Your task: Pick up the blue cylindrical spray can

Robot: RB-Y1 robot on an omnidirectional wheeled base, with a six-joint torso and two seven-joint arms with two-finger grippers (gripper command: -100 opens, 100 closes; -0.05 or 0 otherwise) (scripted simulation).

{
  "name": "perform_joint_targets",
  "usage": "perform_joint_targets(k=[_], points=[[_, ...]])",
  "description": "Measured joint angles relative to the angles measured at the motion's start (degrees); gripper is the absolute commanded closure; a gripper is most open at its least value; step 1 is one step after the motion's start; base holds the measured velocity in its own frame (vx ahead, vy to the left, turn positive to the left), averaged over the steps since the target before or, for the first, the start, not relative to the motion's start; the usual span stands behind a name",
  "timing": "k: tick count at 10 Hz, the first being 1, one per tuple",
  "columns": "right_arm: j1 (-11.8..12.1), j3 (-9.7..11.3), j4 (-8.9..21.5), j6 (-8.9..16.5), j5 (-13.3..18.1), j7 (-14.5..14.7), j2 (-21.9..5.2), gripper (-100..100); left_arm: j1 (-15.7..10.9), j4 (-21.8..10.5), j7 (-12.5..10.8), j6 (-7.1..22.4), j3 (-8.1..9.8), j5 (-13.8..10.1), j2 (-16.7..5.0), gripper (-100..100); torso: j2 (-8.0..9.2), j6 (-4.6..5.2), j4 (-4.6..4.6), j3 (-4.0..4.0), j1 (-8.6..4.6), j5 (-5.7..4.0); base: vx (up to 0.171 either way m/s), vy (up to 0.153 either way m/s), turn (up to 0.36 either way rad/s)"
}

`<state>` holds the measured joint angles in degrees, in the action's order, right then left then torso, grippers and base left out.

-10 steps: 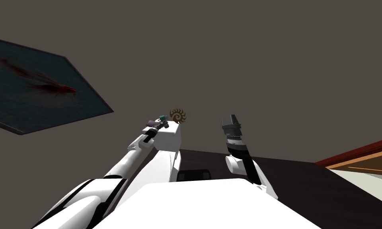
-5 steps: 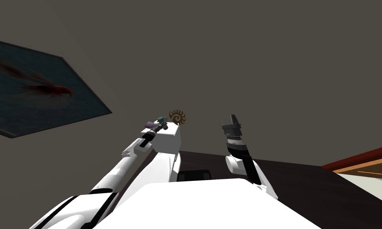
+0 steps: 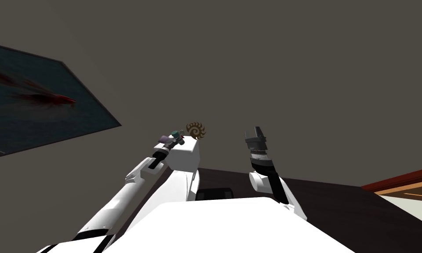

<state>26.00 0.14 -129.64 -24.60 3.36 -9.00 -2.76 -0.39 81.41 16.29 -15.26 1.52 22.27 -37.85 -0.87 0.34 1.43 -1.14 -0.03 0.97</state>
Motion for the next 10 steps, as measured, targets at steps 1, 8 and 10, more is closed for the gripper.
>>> perform_joint_targets(k=[1,8,10], points=[[0.0,0.0,0.0,0.0,0.0,0.0,0.0,0,2.0,2.0,-0.3,0.4,0.86,0.0,-0.4,100,-0.15,-0.02,0.01,-0.07,-0.04,-0.01,0.094,-0.016,0.014],[0.0,0.0,0.0,0.0,0.0,0.0,0.0,0,14.1,15.2,-1.4,2.0,3.16,0.2,-1.3,100,-0.04,0.09,-0.04,0.0,-0.11,-0.04,0.06,-0.009,0.0],[0.0,0.0,0.0,0.0,0.0,0.0,0.0,0,17.0,18.0,-2.3,2.4,4.69,0.1,-2.3,100,-0.25,0.07,-0.02,-0.1,-0.14,-0.08,0.085,-0.004,0.012]])
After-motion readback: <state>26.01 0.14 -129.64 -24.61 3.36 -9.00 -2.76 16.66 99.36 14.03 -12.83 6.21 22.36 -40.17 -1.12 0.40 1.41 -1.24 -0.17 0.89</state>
